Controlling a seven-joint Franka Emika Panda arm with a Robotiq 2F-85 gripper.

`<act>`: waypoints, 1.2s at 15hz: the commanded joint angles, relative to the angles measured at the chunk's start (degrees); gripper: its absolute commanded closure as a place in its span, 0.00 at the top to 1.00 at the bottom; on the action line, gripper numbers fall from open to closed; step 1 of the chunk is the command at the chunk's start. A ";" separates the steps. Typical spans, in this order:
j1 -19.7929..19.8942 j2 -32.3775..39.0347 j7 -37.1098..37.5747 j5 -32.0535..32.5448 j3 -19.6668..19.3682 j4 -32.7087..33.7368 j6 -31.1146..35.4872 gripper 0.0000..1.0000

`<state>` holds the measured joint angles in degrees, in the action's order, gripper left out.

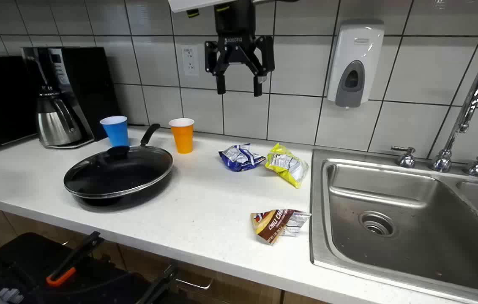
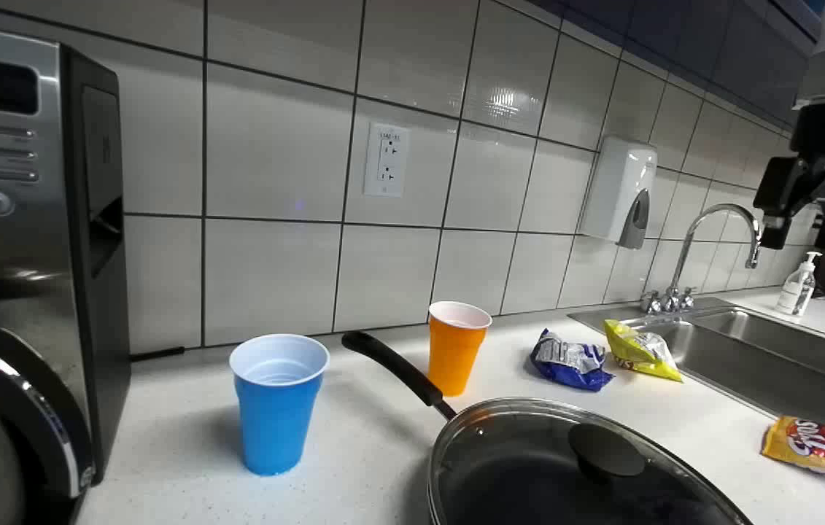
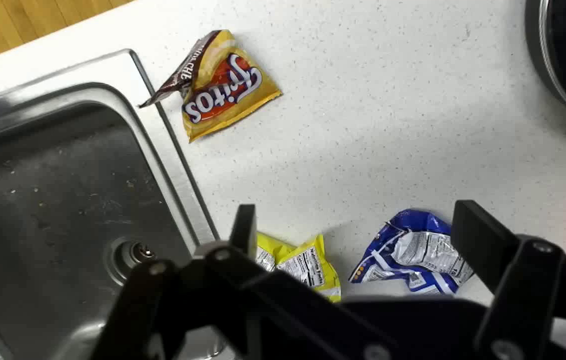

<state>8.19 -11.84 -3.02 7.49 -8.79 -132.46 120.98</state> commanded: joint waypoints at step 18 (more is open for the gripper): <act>-9.71 5.05 -0.50 -8.13 8.17 -4.06 14.07 1.00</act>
<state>-0.62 -8.32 -2.54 0.88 -1.93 -136.61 133.79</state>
